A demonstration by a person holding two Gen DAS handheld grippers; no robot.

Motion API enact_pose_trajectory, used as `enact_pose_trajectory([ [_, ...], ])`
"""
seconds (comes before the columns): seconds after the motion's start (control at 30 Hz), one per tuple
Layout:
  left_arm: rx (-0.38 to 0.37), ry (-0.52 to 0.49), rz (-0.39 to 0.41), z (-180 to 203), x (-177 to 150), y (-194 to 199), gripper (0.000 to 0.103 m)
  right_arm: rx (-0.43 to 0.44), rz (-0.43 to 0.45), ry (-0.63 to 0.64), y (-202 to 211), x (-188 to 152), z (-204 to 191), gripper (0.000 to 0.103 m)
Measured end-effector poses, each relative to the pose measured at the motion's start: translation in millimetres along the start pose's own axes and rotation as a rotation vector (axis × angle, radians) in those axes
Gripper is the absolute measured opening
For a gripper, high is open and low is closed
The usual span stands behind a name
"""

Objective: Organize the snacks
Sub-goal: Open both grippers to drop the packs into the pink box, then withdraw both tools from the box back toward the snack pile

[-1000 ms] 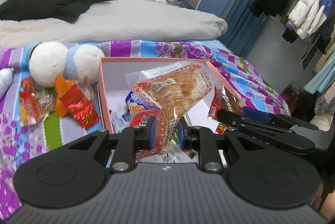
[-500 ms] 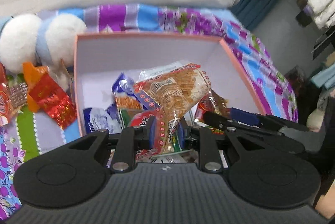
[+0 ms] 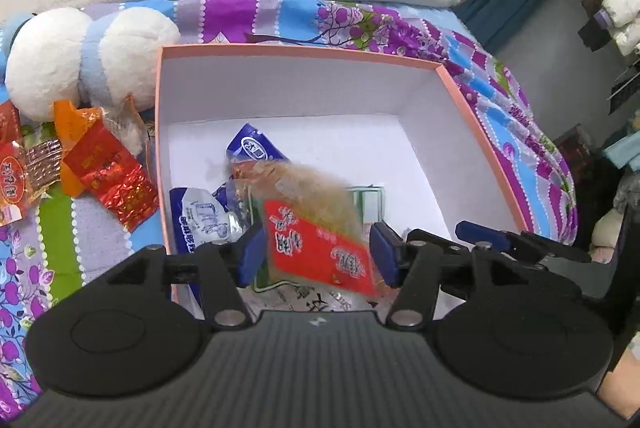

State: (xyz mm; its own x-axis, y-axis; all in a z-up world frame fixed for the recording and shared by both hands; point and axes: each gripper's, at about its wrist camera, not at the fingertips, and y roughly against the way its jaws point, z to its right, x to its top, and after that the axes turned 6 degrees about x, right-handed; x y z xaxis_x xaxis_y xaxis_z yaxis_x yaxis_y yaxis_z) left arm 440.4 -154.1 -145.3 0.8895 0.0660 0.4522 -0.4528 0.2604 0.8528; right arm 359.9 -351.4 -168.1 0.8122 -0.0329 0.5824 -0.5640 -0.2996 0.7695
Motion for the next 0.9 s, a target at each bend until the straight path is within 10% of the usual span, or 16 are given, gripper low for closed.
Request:
enact_pose_trajectory([
  [0.9,0.026,-0.099,0.368,-37,-116,165,0.062,0.117,0.332,0.074,116,-63,-79,0.069],
])
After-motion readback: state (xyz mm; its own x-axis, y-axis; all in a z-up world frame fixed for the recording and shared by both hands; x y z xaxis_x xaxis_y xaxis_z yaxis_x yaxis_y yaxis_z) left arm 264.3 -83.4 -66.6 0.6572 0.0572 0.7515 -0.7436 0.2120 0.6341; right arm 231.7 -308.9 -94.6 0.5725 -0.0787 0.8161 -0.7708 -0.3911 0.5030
